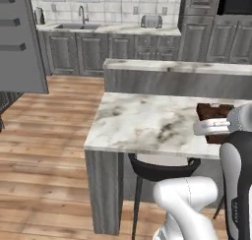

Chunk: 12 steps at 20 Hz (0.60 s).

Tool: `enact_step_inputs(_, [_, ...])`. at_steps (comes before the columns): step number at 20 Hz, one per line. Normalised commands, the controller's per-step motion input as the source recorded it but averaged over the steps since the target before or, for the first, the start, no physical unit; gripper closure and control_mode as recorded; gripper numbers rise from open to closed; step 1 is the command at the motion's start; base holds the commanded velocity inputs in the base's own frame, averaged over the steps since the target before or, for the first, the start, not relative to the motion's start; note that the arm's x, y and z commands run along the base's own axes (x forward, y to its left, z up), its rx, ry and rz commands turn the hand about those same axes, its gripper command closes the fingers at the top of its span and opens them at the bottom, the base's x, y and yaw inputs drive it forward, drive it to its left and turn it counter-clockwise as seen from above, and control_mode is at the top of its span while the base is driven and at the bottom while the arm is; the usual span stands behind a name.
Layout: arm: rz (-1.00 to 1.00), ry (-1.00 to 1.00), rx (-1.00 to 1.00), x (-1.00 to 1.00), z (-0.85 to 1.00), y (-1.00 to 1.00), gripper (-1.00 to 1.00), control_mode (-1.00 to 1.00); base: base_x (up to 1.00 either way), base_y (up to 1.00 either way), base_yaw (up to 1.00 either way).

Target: Take the donuts from the fridge and place them on the empty tray on the dining counter.

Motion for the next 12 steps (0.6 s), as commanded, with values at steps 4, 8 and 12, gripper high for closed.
enact_step_inputs(4, [0.00, 0.00, 0.00, 0.00, 0.00, 0.00, -1.00, 1.00, 0.29, 1.00, 0.34])
enact_step_inputs(8, [0.00, 0.00, 0.00, 0.00, 0.00, 0.00, -1.00, 1.00, 0.27, 1.00, 0.39])
enact_step_inputs(12, [0.00, 0.00, 0.00, 0.00, 0.00, 0.00, -1.00, 1.00, 0.45, 1.00, 0.35])
